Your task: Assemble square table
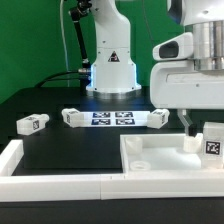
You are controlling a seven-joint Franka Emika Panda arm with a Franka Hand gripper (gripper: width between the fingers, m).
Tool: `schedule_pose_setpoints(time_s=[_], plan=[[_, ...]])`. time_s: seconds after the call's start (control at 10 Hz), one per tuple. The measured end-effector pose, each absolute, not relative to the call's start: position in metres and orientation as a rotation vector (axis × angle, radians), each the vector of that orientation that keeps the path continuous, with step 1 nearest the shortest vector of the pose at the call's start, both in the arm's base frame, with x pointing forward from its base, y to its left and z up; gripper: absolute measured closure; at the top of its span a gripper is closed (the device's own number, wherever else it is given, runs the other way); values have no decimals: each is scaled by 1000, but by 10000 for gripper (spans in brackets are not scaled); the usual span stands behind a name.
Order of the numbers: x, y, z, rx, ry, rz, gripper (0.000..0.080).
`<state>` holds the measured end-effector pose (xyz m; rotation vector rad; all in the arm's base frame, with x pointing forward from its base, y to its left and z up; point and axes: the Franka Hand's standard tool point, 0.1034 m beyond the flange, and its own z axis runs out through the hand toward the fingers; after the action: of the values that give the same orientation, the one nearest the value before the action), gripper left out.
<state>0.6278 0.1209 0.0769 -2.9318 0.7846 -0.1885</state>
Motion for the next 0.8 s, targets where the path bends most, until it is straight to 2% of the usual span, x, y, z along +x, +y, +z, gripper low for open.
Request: schedule_pose_setpoints(time_s=[0.2,0.4,0.8], plan=[[627,121,75,-2918,834,-182,177],[626,119,74,-2899,900,-172,504],[627,117,74,-2653,1460,-92,504]])
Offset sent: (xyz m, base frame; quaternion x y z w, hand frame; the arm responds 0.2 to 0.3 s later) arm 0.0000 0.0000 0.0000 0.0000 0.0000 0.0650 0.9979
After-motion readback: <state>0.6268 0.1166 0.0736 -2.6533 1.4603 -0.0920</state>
